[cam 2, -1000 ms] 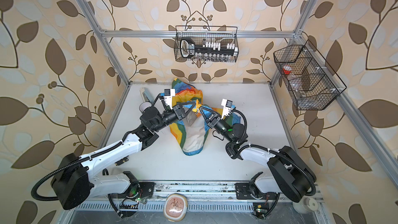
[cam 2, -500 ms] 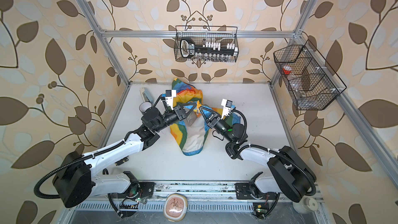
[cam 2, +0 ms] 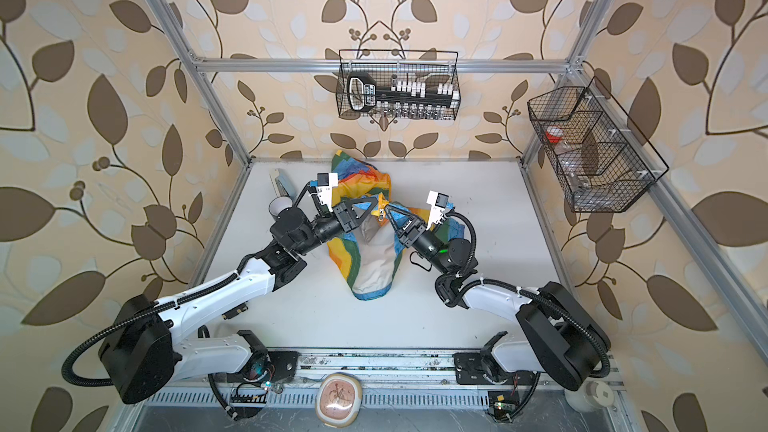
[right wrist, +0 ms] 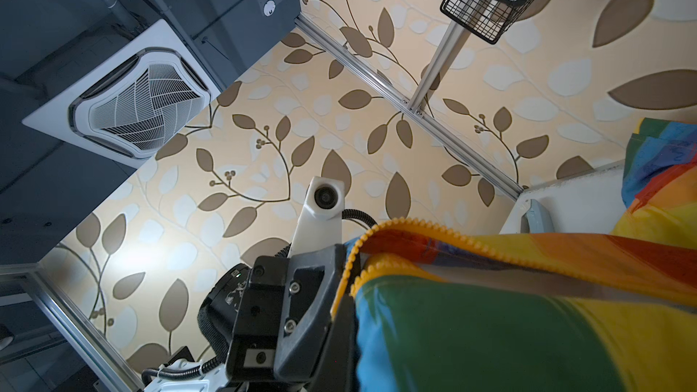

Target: Zip up the jacket

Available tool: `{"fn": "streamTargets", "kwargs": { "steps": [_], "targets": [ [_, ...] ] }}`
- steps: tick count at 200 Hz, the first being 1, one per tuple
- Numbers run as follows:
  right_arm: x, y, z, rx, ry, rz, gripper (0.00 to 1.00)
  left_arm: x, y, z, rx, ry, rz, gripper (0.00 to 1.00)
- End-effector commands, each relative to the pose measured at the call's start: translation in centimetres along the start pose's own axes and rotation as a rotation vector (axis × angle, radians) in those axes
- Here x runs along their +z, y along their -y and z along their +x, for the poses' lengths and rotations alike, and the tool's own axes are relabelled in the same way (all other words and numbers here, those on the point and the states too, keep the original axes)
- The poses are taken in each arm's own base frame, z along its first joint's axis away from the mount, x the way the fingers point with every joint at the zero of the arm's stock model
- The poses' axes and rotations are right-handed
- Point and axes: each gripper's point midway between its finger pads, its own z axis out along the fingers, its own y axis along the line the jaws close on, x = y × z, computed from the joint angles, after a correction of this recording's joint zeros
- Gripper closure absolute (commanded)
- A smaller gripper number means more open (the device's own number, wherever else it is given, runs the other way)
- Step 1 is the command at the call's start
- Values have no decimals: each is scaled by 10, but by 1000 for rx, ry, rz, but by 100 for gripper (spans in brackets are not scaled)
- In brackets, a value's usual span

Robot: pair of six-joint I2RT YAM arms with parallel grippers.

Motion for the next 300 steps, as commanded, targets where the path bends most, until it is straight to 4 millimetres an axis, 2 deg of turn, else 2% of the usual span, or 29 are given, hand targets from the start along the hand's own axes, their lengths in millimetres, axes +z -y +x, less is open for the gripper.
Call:
{"fn": "streamTargets", "kwargs": {
  "steps": [1,222,274,300],
  "targets": [
    [4,-30,-15,-20,48,-88,100,-7,22,-12,46,47,59,100],
    [7,-32,-16,-18,50,-87,100,-9,12,-4,30,22,35,100],
    [10,-29,-13,-12,41,-77,100,-11,14,-6,33,34,38,100],
    [10,-26,-10,-4,33,-73,100,-10,22,-12,43,48,52,100]
  ]
}}
